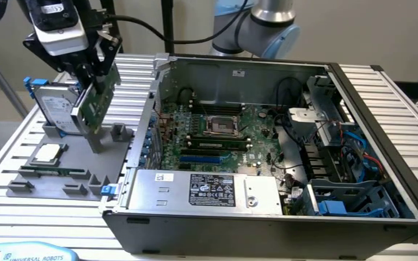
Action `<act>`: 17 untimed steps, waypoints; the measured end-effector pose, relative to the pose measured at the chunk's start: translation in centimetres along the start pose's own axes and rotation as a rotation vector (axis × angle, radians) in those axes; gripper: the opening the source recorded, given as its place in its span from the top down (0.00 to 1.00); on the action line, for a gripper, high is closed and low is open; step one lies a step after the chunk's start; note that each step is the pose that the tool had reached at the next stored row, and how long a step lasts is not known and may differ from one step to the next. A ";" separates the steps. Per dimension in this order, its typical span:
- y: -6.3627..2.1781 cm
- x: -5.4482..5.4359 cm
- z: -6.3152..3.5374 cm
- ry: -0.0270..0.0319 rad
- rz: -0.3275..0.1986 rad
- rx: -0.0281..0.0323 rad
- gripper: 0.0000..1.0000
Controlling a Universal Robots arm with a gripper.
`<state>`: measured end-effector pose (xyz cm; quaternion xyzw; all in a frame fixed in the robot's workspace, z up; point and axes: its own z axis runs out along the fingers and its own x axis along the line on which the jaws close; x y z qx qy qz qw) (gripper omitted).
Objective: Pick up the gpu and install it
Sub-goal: 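Pick up the gpu and move the gpu toward the slot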
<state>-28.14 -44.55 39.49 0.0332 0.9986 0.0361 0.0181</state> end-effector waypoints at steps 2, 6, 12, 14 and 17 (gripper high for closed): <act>0.04 -0.7 -0.87 0.0006 -0.001 -0.0033 0.73; 0.17 -2.3 -2.64 0.0026 -0.003 -0.0082 0.73; 0.45 -5.1 -4.98 0.0087 -0.002 -0.0097 0.73; 0.53 -6.0 -5.21 0.0107 -0.002 -0.0094 0.73; 0.62 -7.4 -5.21 0.0125 -0.002 -0.0094 0.73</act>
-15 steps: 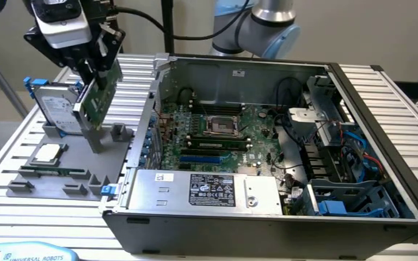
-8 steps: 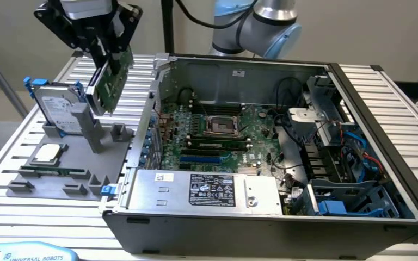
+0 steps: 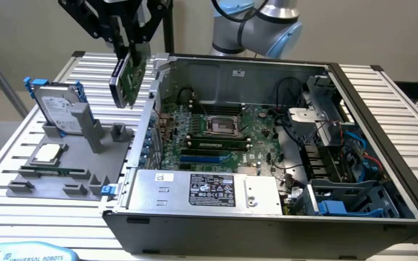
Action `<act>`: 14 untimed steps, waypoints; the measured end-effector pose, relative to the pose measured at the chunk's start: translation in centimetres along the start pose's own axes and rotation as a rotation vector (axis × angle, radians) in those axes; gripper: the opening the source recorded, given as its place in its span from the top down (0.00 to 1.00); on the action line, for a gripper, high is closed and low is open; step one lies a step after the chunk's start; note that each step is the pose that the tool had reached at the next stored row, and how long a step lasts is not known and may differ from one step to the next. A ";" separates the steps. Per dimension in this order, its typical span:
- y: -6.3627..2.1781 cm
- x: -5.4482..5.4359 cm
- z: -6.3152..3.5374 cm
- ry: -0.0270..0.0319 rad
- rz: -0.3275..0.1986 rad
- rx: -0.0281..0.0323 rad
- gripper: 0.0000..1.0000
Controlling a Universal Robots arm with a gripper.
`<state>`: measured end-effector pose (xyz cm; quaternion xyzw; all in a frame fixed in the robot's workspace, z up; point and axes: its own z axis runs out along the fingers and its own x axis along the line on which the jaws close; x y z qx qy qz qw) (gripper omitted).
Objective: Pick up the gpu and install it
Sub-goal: 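Pick up the gpu and move the gpu toward the slot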
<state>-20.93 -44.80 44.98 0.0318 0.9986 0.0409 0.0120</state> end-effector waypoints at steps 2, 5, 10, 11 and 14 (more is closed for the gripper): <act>0.06 -0.9 0.03 0.0005 0.000 0.0000 0.73; 0.14 -2.3 0.07 0.0008 0.000 0.0002 0.73; 0.26 -4.5 0.42 0.0006 0.000 0.0024 0.73; 0.28 -5.0 0.55 0.0006 0.000 0.0036 0.73; 0.33 -6.3 0.94 0.0003 0.000 0.0067 0.73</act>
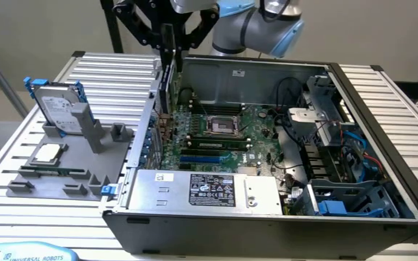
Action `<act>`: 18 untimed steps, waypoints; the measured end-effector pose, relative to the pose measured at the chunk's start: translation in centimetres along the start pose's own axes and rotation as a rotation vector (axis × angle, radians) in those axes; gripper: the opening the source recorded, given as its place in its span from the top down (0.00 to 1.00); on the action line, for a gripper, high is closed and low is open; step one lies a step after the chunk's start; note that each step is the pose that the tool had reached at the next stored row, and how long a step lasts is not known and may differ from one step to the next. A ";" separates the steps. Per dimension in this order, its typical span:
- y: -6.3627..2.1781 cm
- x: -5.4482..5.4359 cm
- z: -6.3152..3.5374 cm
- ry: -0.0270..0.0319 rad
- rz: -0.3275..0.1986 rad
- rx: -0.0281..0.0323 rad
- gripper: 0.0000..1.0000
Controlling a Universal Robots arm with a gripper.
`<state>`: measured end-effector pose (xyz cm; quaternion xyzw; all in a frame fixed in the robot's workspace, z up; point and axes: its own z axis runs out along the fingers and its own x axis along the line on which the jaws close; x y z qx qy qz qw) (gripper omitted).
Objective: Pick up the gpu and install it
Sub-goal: 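Pick up the gpu and move the gpu toward the slot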
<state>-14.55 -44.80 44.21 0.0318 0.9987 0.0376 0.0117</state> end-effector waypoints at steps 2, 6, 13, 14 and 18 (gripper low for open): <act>0.04 -0.9 0.26 0.0000 0.000 0.0022 0.73; 0.11 -2.7 0.89 -0.0003 0.000 0.0063 0.73; 0.49 -5.8 2.22 -0.0006 0.000 0.0120 0.73; 0.56 -6.3 2.42 -0.0007 0.000 0.0126 0.73; 0.91 -8.1 3.21 -0.0008 0.000 0.0151 0.73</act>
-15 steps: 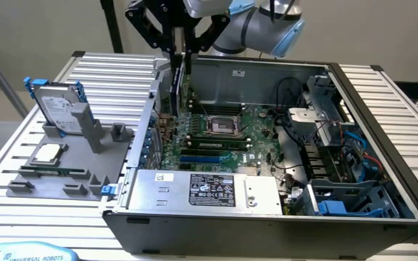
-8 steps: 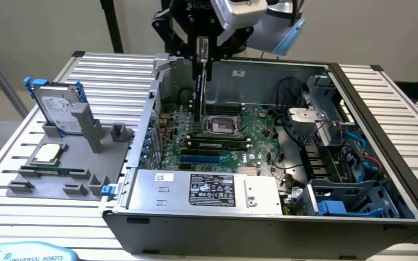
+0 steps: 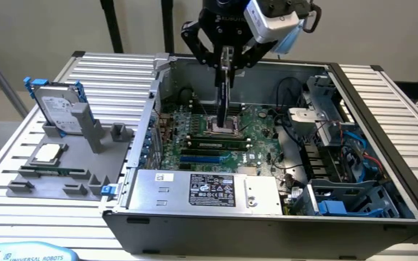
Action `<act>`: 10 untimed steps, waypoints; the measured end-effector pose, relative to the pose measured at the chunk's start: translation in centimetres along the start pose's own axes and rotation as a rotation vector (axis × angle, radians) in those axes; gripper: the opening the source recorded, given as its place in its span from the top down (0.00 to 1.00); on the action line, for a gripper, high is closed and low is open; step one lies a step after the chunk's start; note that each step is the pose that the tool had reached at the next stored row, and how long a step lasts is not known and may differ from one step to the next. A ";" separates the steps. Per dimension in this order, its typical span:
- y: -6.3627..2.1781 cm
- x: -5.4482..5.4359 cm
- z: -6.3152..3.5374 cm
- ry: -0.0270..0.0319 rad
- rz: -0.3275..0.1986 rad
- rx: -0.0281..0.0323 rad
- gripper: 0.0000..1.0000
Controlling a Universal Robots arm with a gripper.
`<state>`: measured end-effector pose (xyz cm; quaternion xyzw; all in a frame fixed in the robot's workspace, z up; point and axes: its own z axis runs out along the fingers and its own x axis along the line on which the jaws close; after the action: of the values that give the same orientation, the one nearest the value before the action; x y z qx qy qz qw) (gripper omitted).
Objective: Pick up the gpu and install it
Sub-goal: 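Pick up the gpu and move the gpu toward the slot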
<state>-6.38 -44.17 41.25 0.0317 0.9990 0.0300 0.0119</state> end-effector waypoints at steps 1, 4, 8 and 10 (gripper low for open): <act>0.09 -0.4 0.20 -0.0001 0.000 0.0005 0.73; 0.37 -1.8 0.80 -0.0001 0.000 0.0022 0.73; 0.65 -3.3 1.58 -0.0001 -0.002 0.0036 0.73; 0.71 -3.8 1.97 -0.0001 -0.004 0.0035 0.73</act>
<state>-2.44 -43.59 39.41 0.0297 0.9991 0.0283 0.0120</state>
